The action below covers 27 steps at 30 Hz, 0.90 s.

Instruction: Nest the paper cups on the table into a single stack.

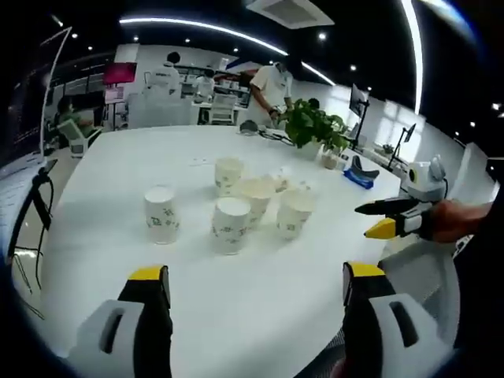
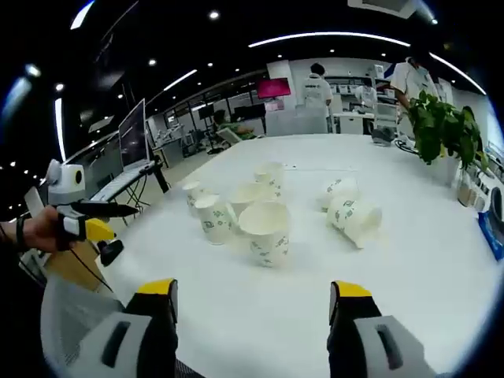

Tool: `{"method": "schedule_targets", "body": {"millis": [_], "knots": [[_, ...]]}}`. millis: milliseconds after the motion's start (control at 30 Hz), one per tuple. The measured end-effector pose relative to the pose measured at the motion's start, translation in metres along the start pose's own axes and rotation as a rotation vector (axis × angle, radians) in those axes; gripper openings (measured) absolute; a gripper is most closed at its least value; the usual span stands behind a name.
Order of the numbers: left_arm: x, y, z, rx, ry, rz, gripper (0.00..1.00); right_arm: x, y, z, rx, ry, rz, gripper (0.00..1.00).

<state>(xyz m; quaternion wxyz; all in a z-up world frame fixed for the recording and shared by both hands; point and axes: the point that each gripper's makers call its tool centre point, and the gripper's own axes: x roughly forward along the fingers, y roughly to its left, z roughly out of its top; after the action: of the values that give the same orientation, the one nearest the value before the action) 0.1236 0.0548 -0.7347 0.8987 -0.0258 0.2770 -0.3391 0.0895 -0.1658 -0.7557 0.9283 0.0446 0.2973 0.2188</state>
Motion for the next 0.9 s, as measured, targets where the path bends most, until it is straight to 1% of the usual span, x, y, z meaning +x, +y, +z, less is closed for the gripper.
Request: {"method": "schedule_targets", "body": {"millis": [67, 233, 367, 467, 600, 800, 900], "knots": [[-0.001, -0.003, 0.0, 0.006, -0.001, 0.003, 0.9, 0.0, -0.004, 0.002, -0.004, -0.001, 0.003, 0.8], [-0.003, -0.001, 0.002, 0.004, -0.006, 0.012, 0.9, 0.001, -0.011, 0.003, 0.009, -0.002, -0.005, 0.8], [-0.002, -0.002, 0.007, 0.001, -0.008, 0.013, 0.9, 0.002, -0.008, 0.006, 0.021, -0.008, -0.003, 0.81], [-0.001, -0.003, 0.011, 0.003, -0.011, 0.014, 0.9, 0.004, -0.007, 0.007, 0.014, -0.006, 0.0, 0.81], [-0.004, -0.004, 0.017, 0.005, -0.025, 0.021, 0.89, 0.005, -0.006, 0.012, 0.023, -0.024, 0.005, 0.8], [-0.008, -0.001, 0.007, -0.015, -0.027, 0.038, 0.91, 0.007, -0.004, 0.01, 0.01, -0.008, 0.01, 0.81], [-0.013, 0.0, 0.005, -0.023, -0.033, 0.045, 0.91, 0.008, -0.007, 0.008, 0.009, -0.007, 0.011, 0.81]]}}
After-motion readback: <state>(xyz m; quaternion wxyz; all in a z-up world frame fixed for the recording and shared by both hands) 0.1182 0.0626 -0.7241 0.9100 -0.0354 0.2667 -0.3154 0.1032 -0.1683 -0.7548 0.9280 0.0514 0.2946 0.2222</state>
